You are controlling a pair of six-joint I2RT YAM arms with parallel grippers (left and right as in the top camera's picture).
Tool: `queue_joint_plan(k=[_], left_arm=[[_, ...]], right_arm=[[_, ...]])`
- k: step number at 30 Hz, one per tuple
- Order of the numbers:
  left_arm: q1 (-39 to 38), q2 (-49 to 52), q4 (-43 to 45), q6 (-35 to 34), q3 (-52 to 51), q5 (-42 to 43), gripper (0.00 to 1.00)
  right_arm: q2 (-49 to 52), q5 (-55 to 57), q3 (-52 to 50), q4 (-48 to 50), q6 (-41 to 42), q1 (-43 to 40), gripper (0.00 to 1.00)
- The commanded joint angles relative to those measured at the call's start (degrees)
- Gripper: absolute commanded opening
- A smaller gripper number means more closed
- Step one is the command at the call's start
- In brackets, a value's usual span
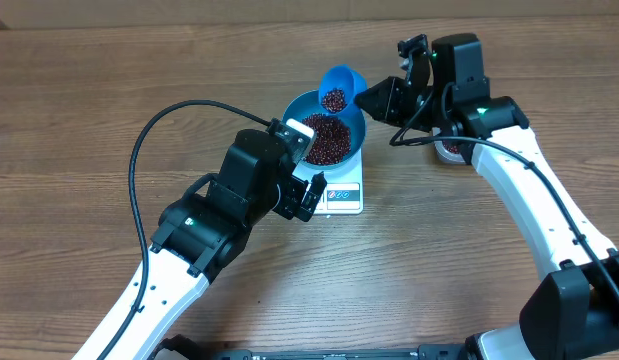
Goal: Scoop item into bowl and weigh 150g on scale
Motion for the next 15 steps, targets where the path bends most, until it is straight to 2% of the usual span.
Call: queue_joint_plan(k=[1, 6, 15], left_arm=[[0.2, 0.1, 0.5, -0.2, 1.5, 0.3, 0.99], [0.2, 0.1, 0.5, -0.2, 1.5, 0.2, 1.00], [0.2, 0.1, 0.5, -0.2, 1.5, 0.2, 1.00]], right_arm=[[-0.2, -2.4, 0.2, 0.3, -3.5, 0.5, 0.04], [-0.2, -0.5, 0.2, -2.0, -15.7, 2.7, 0.04], [-0.2, 19.6, 0.2, -6.9, -29.0, 8.0, 0.04]])
